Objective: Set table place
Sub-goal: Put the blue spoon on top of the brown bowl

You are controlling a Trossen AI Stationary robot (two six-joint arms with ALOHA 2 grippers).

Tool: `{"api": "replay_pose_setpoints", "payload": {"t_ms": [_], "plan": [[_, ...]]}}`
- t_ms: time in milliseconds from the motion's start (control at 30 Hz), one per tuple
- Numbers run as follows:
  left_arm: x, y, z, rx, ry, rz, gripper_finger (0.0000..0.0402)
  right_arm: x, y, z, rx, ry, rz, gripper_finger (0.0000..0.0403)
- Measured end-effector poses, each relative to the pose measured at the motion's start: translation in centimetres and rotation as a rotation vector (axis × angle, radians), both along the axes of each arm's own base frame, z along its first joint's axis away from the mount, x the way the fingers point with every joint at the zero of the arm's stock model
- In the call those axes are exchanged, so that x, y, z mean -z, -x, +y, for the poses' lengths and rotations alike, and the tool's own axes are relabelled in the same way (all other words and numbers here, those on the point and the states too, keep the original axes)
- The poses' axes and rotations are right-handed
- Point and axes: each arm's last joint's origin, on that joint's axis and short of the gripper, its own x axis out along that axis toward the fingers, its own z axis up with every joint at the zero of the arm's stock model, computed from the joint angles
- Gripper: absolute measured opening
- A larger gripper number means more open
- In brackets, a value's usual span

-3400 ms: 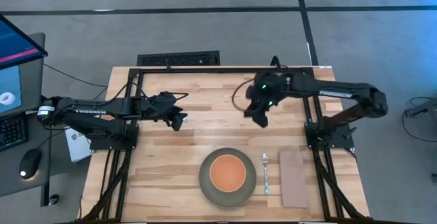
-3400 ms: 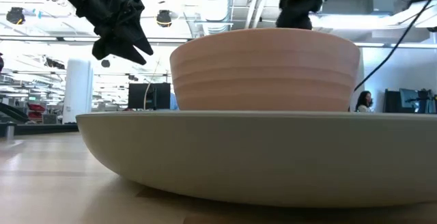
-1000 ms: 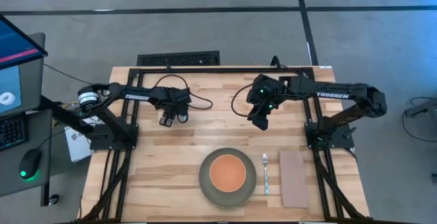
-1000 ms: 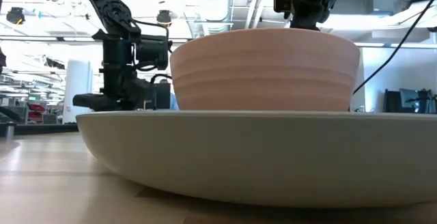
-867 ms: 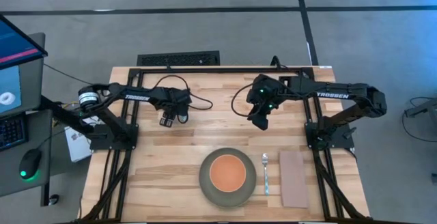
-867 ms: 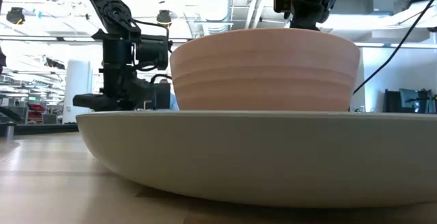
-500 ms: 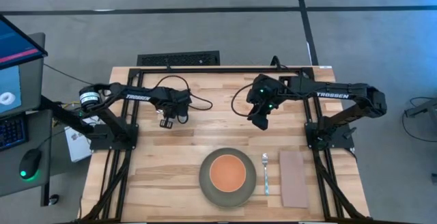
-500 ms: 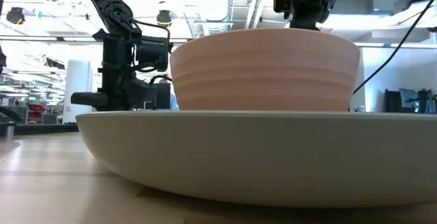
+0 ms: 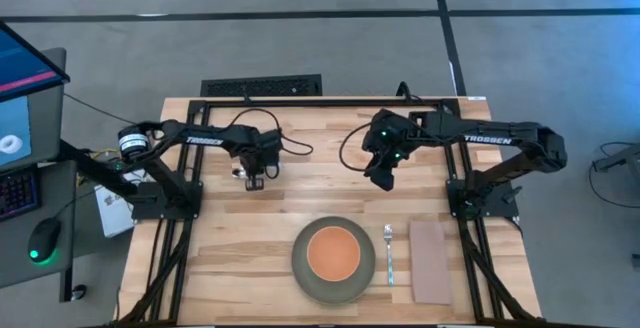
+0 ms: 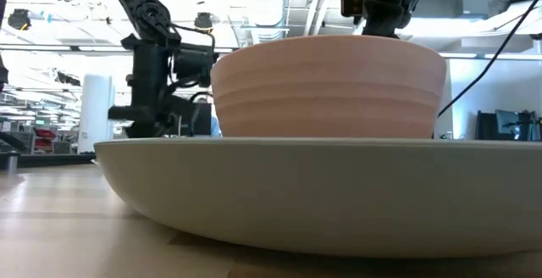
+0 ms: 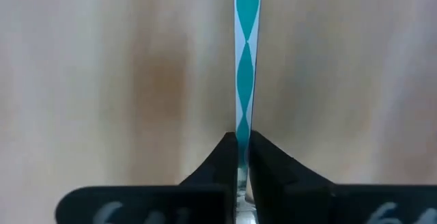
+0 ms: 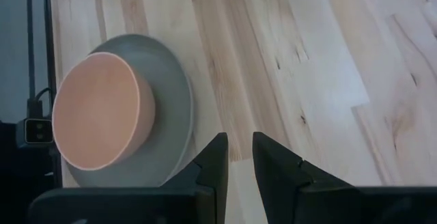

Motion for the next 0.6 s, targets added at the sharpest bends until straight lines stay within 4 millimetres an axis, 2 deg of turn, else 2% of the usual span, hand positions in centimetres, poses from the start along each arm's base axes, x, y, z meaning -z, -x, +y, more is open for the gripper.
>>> {"api": "replay_pose_setpoints", "payload": {"t_ms": [200,400,500,600], "plan": [[-2.7,-2.4,0.6,-0.048,0.086,-0.165,0.0004,-1.6,1.4,0.3,0.004,0.009,-0.053,0.0093],[-6.9,-5.2,1.2,-0.175,0.136,-0.347,0.0002,-4.8,4.5,1.0,0.056,-0.004,-0.181,0.0093],[-9.6,-7.1,0.6,-0.218,0.217,-0.479,0.0002,-6.2,6.6,1.4,0.112,-0.016,-0.221,0.0093],[-12.6,-9.1,-1.1,-0.182,0.254,-0.609,0.0001,-7.2,9.0,1.7,0.181,0.008,-0.246,0.0093]]}}
